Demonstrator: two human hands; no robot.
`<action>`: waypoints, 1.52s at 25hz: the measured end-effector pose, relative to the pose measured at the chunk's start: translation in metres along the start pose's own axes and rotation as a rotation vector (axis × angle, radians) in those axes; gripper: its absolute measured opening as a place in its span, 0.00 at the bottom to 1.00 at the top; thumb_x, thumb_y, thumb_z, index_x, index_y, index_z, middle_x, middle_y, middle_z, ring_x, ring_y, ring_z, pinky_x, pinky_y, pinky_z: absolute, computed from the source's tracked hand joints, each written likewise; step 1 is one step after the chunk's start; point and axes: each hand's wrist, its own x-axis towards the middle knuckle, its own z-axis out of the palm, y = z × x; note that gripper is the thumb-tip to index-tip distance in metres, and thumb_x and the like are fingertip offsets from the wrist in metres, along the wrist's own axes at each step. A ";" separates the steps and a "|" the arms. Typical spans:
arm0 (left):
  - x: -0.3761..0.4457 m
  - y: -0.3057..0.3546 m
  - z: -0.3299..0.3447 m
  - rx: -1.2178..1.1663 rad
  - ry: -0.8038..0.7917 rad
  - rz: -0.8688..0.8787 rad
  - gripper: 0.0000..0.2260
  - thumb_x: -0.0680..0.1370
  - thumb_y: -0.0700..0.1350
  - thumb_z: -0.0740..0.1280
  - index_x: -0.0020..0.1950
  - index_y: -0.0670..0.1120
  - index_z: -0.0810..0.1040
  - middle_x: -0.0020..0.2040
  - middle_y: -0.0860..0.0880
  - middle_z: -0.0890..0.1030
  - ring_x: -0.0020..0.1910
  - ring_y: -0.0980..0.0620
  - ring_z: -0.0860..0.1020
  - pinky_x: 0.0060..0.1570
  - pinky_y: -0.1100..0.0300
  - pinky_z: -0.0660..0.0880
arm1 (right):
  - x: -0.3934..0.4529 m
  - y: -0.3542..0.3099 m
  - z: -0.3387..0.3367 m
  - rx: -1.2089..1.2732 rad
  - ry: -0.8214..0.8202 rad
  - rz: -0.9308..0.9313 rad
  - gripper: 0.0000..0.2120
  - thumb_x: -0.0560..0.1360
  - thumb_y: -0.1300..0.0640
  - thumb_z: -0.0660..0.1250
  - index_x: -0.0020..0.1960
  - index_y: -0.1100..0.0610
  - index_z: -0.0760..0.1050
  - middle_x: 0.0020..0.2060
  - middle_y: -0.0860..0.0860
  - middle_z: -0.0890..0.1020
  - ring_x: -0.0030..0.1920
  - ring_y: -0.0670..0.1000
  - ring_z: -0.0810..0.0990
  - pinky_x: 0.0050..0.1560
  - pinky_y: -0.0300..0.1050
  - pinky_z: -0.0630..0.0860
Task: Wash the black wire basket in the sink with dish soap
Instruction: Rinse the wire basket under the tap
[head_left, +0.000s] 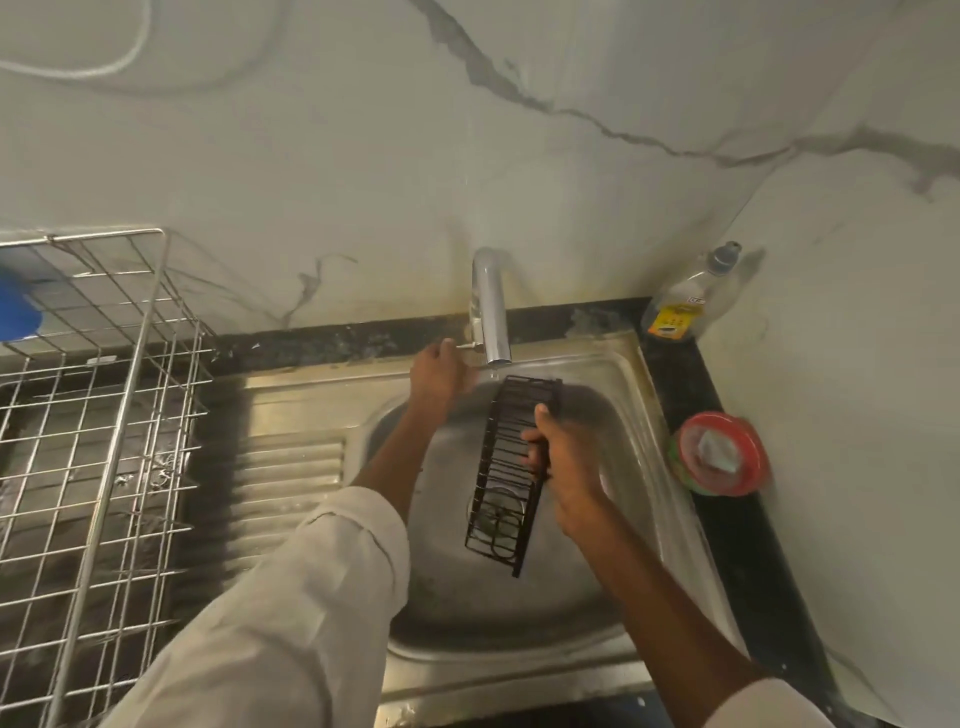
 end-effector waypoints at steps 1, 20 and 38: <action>-0.001 -0.011 -0.002 0.043 0.001 -0.025 0.19 0.85 0.58 0.60 0.50 0.46 0.82 0.45 0.45 0.86 0.47 0.41 0.86 0.54 0.43 0.84 | -0.003 -0.001 0.002 0.002 -0.026 0.003 0.19 0.82 0.45 0.66 0.48 0.62 0.83 0.31 0.52 0.80 0.37 0.52 0.80 0.40 0.45 0.76; -0.149 -0.065 -0.024 -0.118 0.003 0.302 0.16 0.86 0.37 0.62 0.71 0.49 0.76 0.63 0.57 0.82 0.62 0.65 0.78 0.68 0.62 0.74 | -0.059 -0.031 -0.016 -0.575 0.180 -0.553 0.16 0.81 0.50 0.68 0.68 0.53 0.77 0.61 0.49 0.82 0.58 0.48 0.83 0.51 0.36 0.77; -0.097 -0.004 -0.011 -0.289 -0.364 0.137 0.15 0.84 0.30 0.63 0.71 0.36 0.77 0.62 0.43 0.84 0.61 0.47 0.84 0.60 0.57 0.82 | -0.016 -0.005 -0.061 -0.279 0.056 -0.495 0.41 0.65 0.63 0.80 0.68 0.38 0.67 0.59 0.41 0.78 0.61 0.46 0.79 0.60 0.47 0.79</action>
